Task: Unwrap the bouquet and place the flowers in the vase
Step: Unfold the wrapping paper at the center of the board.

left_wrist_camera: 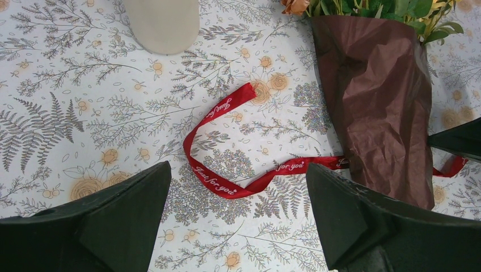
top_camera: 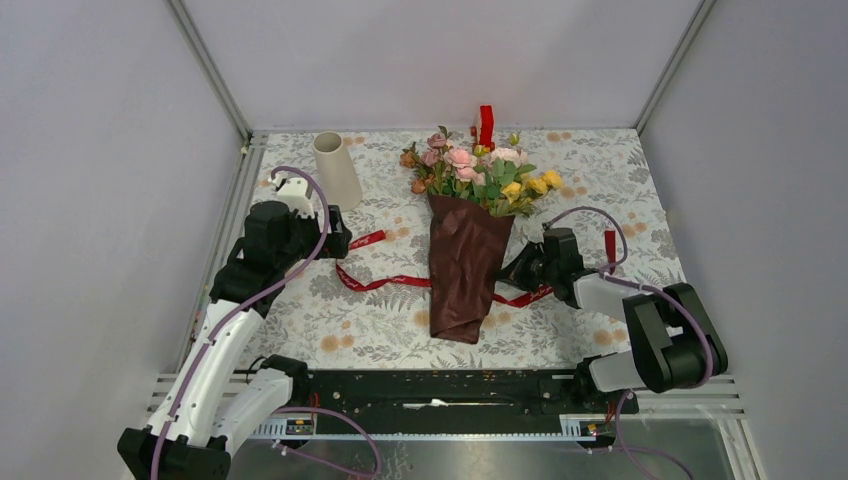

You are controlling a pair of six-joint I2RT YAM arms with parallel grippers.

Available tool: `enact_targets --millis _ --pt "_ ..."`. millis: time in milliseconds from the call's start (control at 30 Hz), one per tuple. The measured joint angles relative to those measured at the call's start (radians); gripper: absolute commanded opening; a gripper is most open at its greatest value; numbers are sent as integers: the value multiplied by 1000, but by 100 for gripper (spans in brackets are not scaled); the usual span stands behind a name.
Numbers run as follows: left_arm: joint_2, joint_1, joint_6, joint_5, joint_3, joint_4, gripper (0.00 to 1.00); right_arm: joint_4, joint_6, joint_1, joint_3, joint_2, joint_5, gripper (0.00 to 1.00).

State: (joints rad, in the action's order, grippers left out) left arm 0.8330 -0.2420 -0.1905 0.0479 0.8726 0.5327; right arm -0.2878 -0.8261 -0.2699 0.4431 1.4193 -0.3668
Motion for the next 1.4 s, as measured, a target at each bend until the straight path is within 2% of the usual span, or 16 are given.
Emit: enact_targets --millis 400,767,900,1133,1400 --pt "0 0 0 0 0 0 98 222 88 -3 53 -203 100 3" --pt "-3 0 0 0 0 0 98 374 136 -9 113 -284 124 0" --pt "-9 0 0 1 -10 -2 98 419 155 -49 170 -316 141 0" --pt "-11 0 0 1 -12 0 98 436 183 -176 318 -273 176 0" --pt "-14 0 0 1 -15 -2 98 426 186 -386 494 -65 227 2"
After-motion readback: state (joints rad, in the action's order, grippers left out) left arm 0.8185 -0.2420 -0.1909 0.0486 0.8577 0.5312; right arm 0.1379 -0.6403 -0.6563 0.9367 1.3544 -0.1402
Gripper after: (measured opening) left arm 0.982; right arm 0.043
